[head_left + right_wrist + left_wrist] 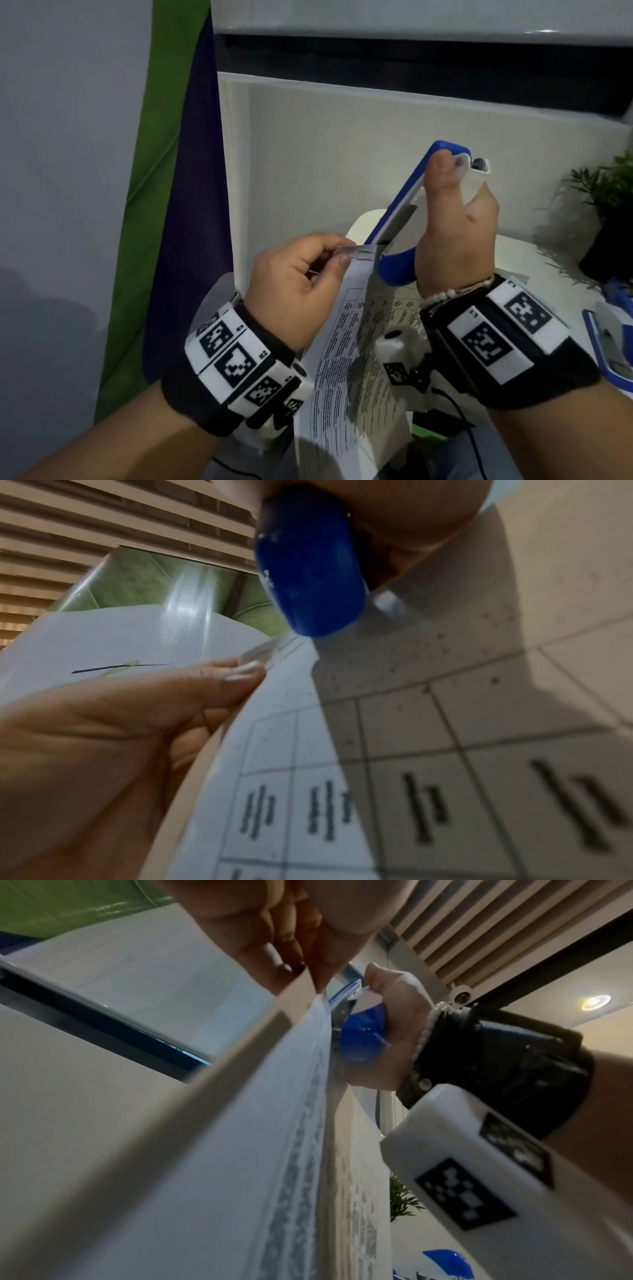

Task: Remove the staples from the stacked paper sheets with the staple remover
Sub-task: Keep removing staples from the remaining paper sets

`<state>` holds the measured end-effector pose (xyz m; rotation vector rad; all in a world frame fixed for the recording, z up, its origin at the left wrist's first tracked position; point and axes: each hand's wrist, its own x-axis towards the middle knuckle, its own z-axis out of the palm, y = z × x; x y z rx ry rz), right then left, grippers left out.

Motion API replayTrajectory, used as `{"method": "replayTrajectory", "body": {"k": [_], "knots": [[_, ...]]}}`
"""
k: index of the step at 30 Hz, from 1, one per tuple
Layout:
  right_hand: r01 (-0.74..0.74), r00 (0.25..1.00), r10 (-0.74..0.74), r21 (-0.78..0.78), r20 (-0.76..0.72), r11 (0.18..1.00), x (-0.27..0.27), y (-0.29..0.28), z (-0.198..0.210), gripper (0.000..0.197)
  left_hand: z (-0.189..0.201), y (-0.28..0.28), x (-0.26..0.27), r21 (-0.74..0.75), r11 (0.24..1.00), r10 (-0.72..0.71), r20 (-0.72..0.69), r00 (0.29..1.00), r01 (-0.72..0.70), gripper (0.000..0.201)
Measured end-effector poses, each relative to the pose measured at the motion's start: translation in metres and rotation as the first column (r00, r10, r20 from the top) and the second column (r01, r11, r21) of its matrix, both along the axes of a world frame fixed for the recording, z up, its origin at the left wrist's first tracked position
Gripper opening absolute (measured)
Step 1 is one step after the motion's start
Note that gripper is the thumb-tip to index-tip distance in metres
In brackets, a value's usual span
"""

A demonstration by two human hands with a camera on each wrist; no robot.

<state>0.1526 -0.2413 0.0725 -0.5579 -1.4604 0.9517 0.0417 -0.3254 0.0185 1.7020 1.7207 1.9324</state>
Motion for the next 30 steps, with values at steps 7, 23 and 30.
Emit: {"method": "replayTrajectory", "body": {"k": [7,23,30], "knots": [[-0.018,0.999,0.018,0.01,-0.051,1.0,-0.001,-0.006,0.003,0.039,0.008,-0.006,0.01,-0.121,0.986,-0.11,0.061,0.992,0.116,0.04],[-0.037,0.996,0.033,-0.047,-0.086,0.998,-0.021,-0.012,-0.008,0.033,0.0,-0.001,0.014,-0.195,0.976,-0.055,0.199,0.978,0.094,0.039],[0.048,0.99,-0.071,-0.184,-0.121,0.982,-0.015,0.008,-0.018,0.026,-0.006,0.004,-0.01,-0.345,0.921,-0.162,0.08,0.984,0.179,0.06]]}}
